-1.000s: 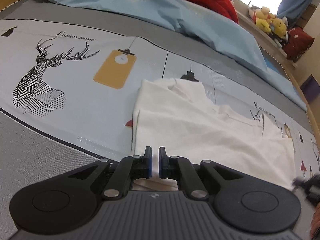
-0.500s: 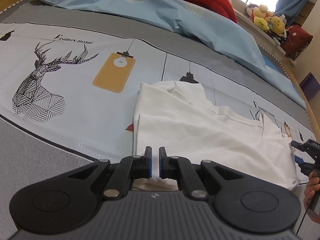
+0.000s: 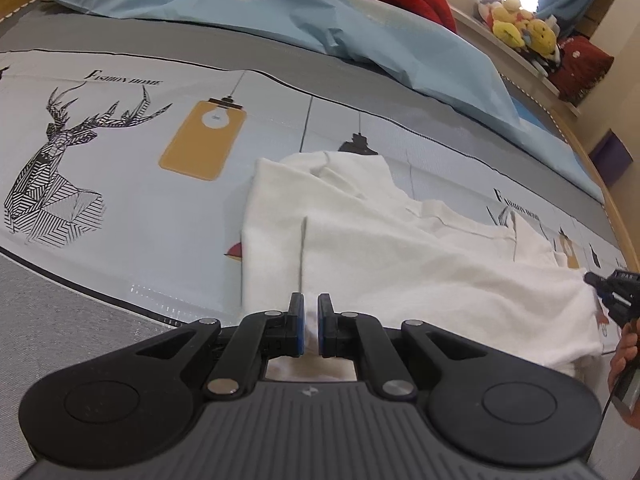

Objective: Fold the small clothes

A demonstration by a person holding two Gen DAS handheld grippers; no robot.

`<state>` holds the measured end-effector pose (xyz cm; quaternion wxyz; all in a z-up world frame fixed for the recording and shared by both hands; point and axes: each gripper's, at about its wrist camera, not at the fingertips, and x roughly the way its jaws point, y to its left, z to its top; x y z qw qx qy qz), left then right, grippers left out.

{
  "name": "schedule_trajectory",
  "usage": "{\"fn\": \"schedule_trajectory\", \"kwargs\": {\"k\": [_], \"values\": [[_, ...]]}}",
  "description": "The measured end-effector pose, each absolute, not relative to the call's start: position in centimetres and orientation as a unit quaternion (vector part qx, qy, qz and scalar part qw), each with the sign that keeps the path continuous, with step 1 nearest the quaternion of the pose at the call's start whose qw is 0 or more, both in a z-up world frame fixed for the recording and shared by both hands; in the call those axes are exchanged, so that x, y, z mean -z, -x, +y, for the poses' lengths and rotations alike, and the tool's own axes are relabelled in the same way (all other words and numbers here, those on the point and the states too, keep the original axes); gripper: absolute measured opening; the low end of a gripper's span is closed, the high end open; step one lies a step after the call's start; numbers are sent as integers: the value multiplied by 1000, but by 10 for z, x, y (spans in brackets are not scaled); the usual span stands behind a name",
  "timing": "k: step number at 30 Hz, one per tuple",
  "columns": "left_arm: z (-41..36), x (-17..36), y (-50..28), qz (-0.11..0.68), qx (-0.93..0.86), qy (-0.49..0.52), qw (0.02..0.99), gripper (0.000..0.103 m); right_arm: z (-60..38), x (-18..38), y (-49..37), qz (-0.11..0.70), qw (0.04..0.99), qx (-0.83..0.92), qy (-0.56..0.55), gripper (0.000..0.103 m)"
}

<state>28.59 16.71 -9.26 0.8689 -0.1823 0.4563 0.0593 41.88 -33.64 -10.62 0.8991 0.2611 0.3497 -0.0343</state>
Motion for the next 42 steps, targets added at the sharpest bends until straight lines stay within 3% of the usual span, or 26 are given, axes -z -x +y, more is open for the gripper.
{"fn": "schedule_trajectory", "kwargs": {"k": [4, 8, 11, 15, 17, 19, 24, 30, 35, 39, 42], "values": [[167, 95, -287, 457, -58, 186, 868, 5, -345, 88, -409, 331, 907, 15, -258, 24], [168, 101, -292, 452, -64, 191, 869, 25, -353, 75, -400, 352, 899, -38, -256, 25], [168, 112, -298, 463, -61, 187, 864, 26, -351, 68, -390, 377, 894, -86, -226, 29], [167, 126, -299, 471, -61, 186, 860, 25, -334, 65, -373, 399, 896, -139, -139, 41], [165, 124, -298, 471, -53, 182, 862, 9, -327, 71, -368, 409, 894, -147, -111, 41], [162, 117, -296, 469, -58, 165, 866, 2, -324, 82, -366, 431, 883, -152, -110, 41], [169, 81, -282, 427, -73, 163, 887, 2, -319, 81, -363, 434, 881, -161, -99, 41], [182, 93, -281, 485, -101, 149, 856, 3, -308, 101, -364, 499, 857, -130, -17, 41], [178, 80, -277, 451, -82, 148, 876, 6, -318, 118, -362, 540, 835, -105, -16, 41], [170, 114, -286, 530, -58, 124, 837, 8, -323, 117, -355, 550, 830, -89, -5, 40], [162, 106, -282, 523, -56, 96, 845, 8, -330, 113, -348, 550, 833, -63, -9, 40]]}}
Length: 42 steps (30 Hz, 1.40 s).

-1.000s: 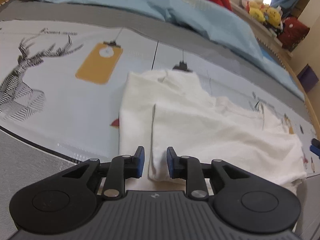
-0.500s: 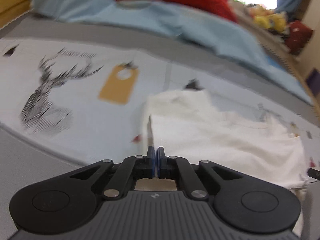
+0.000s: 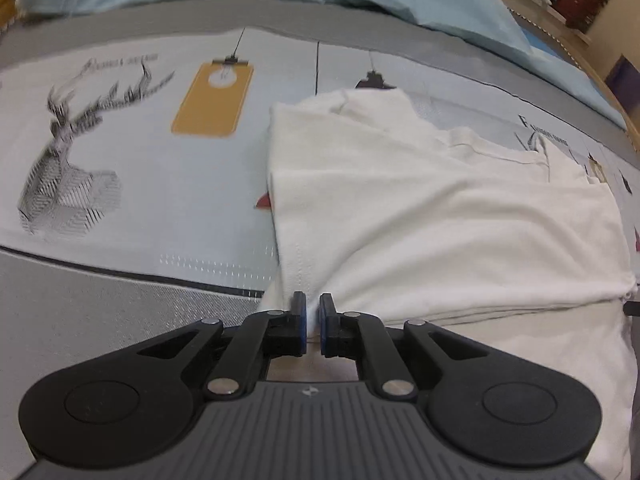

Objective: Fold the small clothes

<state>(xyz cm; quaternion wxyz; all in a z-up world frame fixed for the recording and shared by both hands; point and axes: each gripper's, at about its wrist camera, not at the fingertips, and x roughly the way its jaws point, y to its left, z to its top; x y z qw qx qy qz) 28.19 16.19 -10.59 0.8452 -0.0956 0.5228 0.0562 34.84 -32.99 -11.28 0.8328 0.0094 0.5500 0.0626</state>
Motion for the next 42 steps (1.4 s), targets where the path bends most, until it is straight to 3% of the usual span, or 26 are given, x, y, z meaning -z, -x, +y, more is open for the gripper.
{"fn": "schedule_trajectory", "kwargs": {"k": [8, 10, 13, 17, 22, 25, 34, 42], "values": [[153, 42, -240, 454, -52, 110, 883, 11, -349, 25, -295, 418, 899, -60, -116, 40], [145, 23, -223, 444, -48, 90, 890, 16, -351, 2, -271, 394, 907, -70, -133, 40], [135, -4, -182, 422, -42, 62, 903, 24, -351, -23, -230, 373, 914, -87, -134, 40], [129, -19, -117, 416, -16, 66, 907, 25, -355, -33, -172, 370, 915, -101, -130, 40], [131, 18, -45, 450, -2, 107, 887, 25, -368, 4, -105, 406, 899, -92, -137, 40], [137, 62, -16, 513, -28, 134, 847, 24, -378, 42, -85, 459, 873, -67, -153, 40], [159, 86, -10, 562, -57, 181, 805, 24, -379, 91, -81, 524, 840, -11, -141, 41], [143, 103, -9, 594, -41, 125, 794, 24, -370, 109, -75, 559, 823, -4, -95, 41]]}}
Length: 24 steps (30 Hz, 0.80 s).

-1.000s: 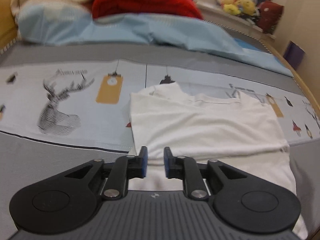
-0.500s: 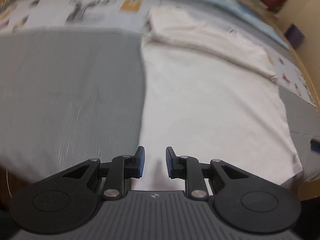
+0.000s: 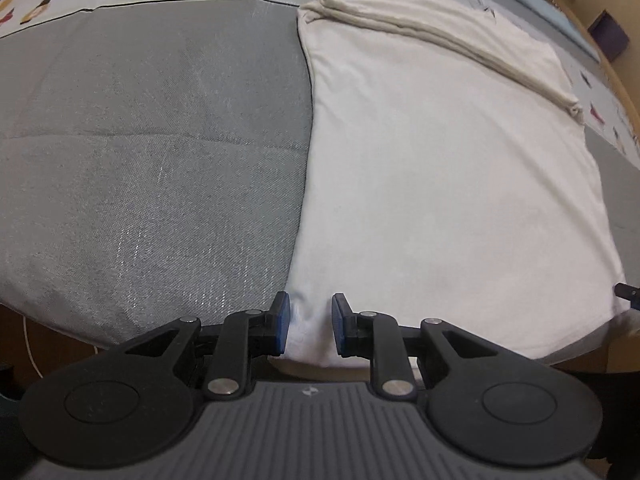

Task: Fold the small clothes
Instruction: 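Grasp the shirt hem with the left gripper while the right gripper grasps it too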

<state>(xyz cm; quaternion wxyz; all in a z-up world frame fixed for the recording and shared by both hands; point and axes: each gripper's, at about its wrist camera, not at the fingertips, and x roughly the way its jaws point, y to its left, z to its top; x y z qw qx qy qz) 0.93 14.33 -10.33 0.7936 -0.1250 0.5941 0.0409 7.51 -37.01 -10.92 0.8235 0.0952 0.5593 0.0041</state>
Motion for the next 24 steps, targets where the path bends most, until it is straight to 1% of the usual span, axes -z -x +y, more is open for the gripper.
{"fn": "schedule_trajectory", "kwargs": {"k": [5, 7, 8, 9, 11, 12, 13, 14, 17, 18, 19, 24], "values": [[143, 106, -10, 600, -51, 115, 790, 24, -367, 111, -76, 562, 823, -7, -78, 42], [144, 107, -9, 601, -54, 111, 790, 24, -364, 110, -76, 561, 824, -8, -74, 39], [144, 107, -9, 601, -53, 109, 790, 24, -363, 111, -76, 560, 825, -10, -72, 32], [143, 106, -9, 601, -52, 107, 791, 24, -362, 110, -75, 559, 826, -12, -72, 21], [143, 106, -10, 600, -50, 105, 791, 23, -360, 108, -74, 553, 830, -19, -78, 12], [143, 105, -10, 599, -47, 105, 793, 20, -359, 107, -73, 548, 833, -18, -80, 11], [142, 104, -9, 598, -44, 105, 794, 12, -359, 105, -72, 544, 835, -17, -81, 11], [141, 103, -9, 597, -39, 103, 795, 9, -359, 104, -71, 543, 836, -16, -84, 11], [138, 99, -8, 593, -35, 95, 799, 9, -359, 104, -69, 546, 833, -19, -87, 11], [138, 100, -8, 594, -37, 95, 798, 9, -358, 106, -68, 553, 829, -22, -85, 16], [139, 100, -8, 597, -40, 95, 796, 10, -356, 108, -67, 560, 824, -22, -81, 17], [135, 106, -12, 603, -39, 80, 793, 11, -354, 108, -65, 558, 826, -22, -74, 17]]}}
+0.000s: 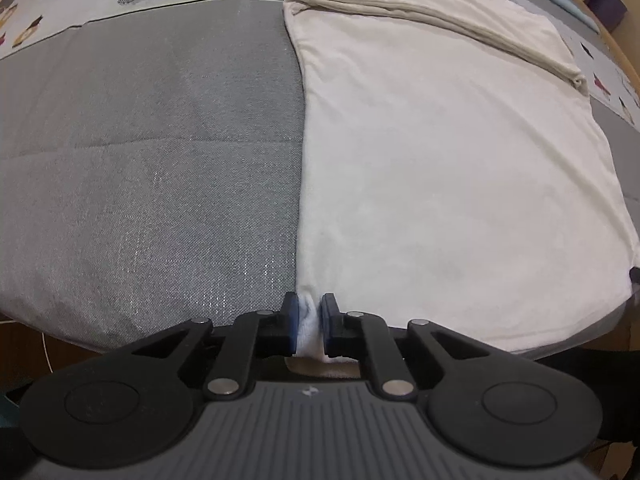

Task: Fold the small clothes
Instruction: 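Grasp the shirt hem with the left gripper while the right gripper grasps it too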

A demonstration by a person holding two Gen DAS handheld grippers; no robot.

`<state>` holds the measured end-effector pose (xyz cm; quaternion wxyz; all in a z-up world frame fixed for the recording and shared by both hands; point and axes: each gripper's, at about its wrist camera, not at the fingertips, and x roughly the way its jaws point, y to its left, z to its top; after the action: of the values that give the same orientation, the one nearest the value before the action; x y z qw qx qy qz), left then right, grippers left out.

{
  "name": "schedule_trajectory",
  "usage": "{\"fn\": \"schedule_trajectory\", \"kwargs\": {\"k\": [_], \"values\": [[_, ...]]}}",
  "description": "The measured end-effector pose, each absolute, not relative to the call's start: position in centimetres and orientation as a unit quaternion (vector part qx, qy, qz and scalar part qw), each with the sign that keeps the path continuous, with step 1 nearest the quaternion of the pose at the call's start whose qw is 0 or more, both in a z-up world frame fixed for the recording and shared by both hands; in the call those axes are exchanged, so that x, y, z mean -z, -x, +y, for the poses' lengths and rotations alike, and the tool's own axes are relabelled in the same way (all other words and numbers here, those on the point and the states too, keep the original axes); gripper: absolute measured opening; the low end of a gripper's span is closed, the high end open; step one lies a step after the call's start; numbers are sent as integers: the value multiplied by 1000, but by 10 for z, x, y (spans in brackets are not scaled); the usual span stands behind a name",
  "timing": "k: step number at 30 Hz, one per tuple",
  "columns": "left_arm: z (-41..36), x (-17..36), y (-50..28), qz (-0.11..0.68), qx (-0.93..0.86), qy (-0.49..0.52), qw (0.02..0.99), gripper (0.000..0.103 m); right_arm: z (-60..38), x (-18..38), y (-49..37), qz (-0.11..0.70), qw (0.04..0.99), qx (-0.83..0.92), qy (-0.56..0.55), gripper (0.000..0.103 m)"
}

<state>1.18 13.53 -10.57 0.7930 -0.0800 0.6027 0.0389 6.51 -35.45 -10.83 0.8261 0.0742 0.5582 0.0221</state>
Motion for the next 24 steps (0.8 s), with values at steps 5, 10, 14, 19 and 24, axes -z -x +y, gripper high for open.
{"fn": "schedule_trajectory", "kwargs": {"k": [5, 10, 14, 19, 24], "values": [[135, 106, -13, 602, -39, 82, 793, 9, -353, 107, -66, 557, 827, -25, -69, 15], [135, 100, -10, 592, -36, 91, 800, 7, -357, 101, -66, 535, 840, -29, -92, 12], [132, 103, -12, 601, -33, 87, 794, 8, -354, 109, -66, 555, 827, -29, -84, 13], [128, 103, -12, 602, -32, 75, 795, 9, -352, 109, -67, 556, 827, -31, -77, 13], [128, 103, -12, 601, -33, 77, 795, 9, -353, 110, -66, 554, 828, -30, -75, 13]]}}
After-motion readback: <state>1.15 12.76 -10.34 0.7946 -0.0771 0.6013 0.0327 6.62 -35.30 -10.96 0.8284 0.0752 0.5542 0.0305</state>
